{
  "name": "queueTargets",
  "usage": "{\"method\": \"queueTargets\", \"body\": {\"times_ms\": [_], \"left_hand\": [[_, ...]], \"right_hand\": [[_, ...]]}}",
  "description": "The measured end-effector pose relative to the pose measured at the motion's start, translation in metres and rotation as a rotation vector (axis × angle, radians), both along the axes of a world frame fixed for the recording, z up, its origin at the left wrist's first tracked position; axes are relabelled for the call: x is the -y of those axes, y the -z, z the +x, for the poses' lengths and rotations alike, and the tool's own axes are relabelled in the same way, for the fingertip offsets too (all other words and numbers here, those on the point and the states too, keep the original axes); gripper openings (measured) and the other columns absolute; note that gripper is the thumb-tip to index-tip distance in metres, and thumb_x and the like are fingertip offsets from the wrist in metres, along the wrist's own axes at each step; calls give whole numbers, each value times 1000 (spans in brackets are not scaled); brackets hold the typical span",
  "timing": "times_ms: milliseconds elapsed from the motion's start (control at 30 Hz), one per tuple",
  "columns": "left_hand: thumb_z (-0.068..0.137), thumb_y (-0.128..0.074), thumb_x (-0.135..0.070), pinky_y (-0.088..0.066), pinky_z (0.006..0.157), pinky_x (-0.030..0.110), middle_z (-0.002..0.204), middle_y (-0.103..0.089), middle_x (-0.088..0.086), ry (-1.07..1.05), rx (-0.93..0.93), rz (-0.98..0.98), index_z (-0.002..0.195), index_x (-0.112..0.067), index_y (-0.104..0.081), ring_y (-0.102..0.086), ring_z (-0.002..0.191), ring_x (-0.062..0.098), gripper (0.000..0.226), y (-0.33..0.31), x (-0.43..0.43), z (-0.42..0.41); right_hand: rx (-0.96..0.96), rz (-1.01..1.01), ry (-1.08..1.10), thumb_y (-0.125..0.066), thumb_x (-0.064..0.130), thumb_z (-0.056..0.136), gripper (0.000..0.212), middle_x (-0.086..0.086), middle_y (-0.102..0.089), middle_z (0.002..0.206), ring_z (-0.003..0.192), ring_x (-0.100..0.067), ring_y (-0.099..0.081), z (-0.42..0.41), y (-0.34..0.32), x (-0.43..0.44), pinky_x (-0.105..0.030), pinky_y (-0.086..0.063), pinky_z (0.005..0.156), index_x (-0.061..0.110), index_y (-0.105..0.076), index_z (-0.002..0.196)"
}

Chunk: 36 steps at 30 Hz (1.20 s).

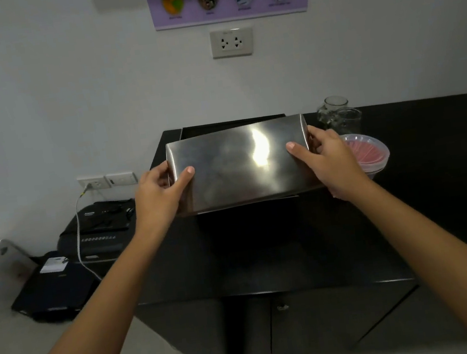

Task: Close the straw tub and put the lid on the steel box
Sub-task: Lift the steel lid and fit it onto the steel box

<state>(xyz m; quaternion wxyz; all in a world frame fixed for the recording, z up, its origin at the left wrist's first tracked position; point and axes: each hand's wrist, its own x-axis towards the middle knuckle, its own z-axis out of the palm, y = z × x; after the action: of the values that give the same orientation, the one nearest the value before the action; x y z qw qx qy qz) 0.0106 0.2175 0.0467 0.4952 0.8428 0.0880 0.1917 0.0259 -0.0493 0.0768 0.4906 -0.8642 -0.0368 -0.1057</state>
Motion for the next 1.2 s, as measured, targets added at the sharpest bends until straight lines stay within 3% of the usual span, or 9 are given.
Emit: {"method": "queueTargets", "body": {"times_ms": [100, 233, 400, 500, 633, 733, 900, 1067, 1200], "left_hand": [[78, -66, -45, -40, 62, 16, 98, -66, 6, 18, 10, -1, 108, -13, -66, -63, 84, 16, 44, -10, -8, 22], [81, -66, -34, -39, 59, 14, 73, -60, 4, 68, 5, -41, 80, -25, -64, -53, 68, 12, 9, -20, -17, 51], [80, -67, -35, -40, 52, 1, 78, -60, -10, 102, -40, -92, 104, -16, -64, -53, 69, -3, 32, -24, -35, 89], [80, -67, -35, -39, 56, 1, 87, -58, -9, 122, -52, -90, 116, -7, -60, -51, 71, -4, 45, -24, -41, 107], [78, -67, -40, -37, 78, 19, 99, -55, -5, 130, -101, -94, 121, -6, -57, -52, 90, 8, 56, -19, -48, 121], [77, -68, -43, -36, 66, 9, 98, -56, -5, 133, -129, -90, 120, -7, -58, -51, 88, 7, 57, -15, -51, 126], [78, -67, -42, -36, 50, -1, 96, -57, -6, 136, -144, -87, 119, -10, -60, -50, 70, -5, 53, -17, -49, 129], [78, -67, -42, -34, 61, 7, 97, -58, -4, 135, -129, -46, 118, -9, -61, -54, 89, 8, 52, -24, -42, 129], [79, -66, -41, -35, 63, 10, 99, -59, -4, 146, -161, -18, 117, -8, -61, -53, 89, 8, 50, -26, -37, 130]], "right_hand": [[27, -58, 31, -57, 43, 84, 47, -11, -49, 112, 99, -25, -55, 18, -7, -9, -39, -48, 89, 18, -55, 123], [38, -130, 105, -57, 40, 85, 40, -8, -54, 104, 94, -22, -53, 44, -19, -24, -28, -39, 78, 14, -60, 115], [14, -94, 112, -60, 34, 85, 33, -9, -68, 101, 87, -20, -63, 73, -32, -42, -14, -46, 66, 13, -63, 109], [-6, -105, 124, -59, 33, 86, 35, -10, -69, 101, 86, -20, -62, 87, -37, -50, -17, -45, 64, 10, -62, 112], [-70, -140, 123, -56, 36, 87, 40, -9, -66, 103, 87, -20, -60, 97, -39, -55, -15, -41, 62, 10, -59, 118], [-93, -128, 131, -57, 34, 87, 39, -7, -63, 103, 88, -18, -58, 99, -40, -56, -17, -40, 63, 11, -58, 118], [-139, -135, 142, -54, 36, 88, 46, -3, -57, 104, 92, -17, -52, 101, -40, -54, -26, -39, 81, 10, -52, 126], [-183, -127, 149, -55, 39, 87, 52, -6, -57, 113, 99, -20, -54, 104, -40, -44, -34, -43, 94, 10, -49, 130], [-189, -123, 135, -55, 38, 87, 51, -11, -58, 121, 100, -20, -54, 106, -39, -39, -39, -43, 99, 10, -50, 129]]}}
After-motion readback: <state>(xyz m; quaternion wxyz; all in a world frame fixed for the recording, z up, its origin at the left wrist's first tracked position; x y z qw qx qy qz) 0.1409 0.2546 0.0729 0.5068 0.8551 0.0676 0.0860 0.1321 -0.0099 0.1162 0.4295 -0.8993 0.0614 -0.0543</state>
